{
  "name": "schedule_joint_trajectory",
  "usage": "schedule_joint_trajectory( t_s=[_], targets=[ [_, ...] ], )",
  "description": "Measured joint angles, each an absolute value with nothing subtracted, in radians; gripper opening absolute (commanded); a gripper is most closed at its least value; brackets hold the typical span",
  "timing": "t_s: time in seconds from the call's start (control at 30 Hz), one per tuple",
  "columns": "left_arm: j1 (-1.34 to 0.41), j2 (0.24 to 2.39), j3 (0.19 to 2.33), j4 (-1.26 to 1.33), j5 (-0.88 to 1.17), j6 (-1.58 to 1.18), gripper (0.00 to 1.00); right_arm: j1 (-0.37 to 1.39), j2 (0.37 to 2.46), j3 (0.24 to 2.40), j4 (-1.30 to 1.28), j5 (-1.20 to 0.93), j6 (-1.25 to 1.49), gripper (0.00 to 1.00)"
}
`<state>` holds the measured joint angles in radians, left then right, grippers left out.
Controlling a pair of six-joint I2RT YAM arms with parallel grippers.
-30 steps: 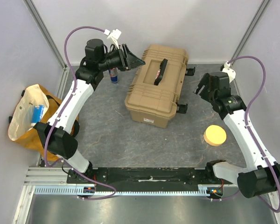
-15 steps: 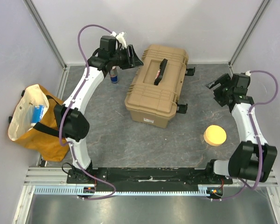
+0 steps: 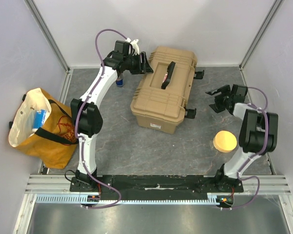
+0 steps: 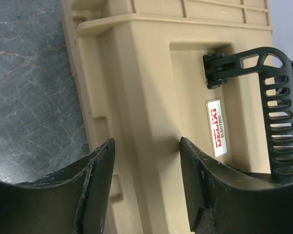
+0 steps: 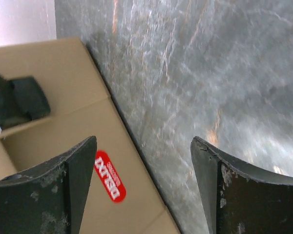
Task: Pack the tool kit
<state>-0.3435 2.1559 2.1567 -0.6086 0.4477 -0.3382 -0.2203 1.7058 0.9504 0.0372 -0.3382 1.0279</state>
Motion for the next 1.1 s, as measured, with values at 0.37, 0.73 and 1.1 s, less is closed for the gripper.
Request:
schedule_joint_trajectory(
  t_s=[0.37, 0.73, 1.1],
  targets=[
    [-0.392, 2.153, 2.150, -0.580, 0.335, -0.173, 0.61, -0.135, 2.069, 1.138, 0.395, -0.416, 1.227, 0.82],
    [-0.469, 2.129, 2.088, -0.563, 0.151, -0.079, 0.60, -0.092, 2.238, 1.161, 0.838, -0.421, 1.547, 0.82],
    [-0.474, 2.132, 2.096, -0.570, 0.133, -0.086, 0.58, -0.036, 2.291, 1.161, 1.178, -0.308, 1.866, 0.78]
  ],
)
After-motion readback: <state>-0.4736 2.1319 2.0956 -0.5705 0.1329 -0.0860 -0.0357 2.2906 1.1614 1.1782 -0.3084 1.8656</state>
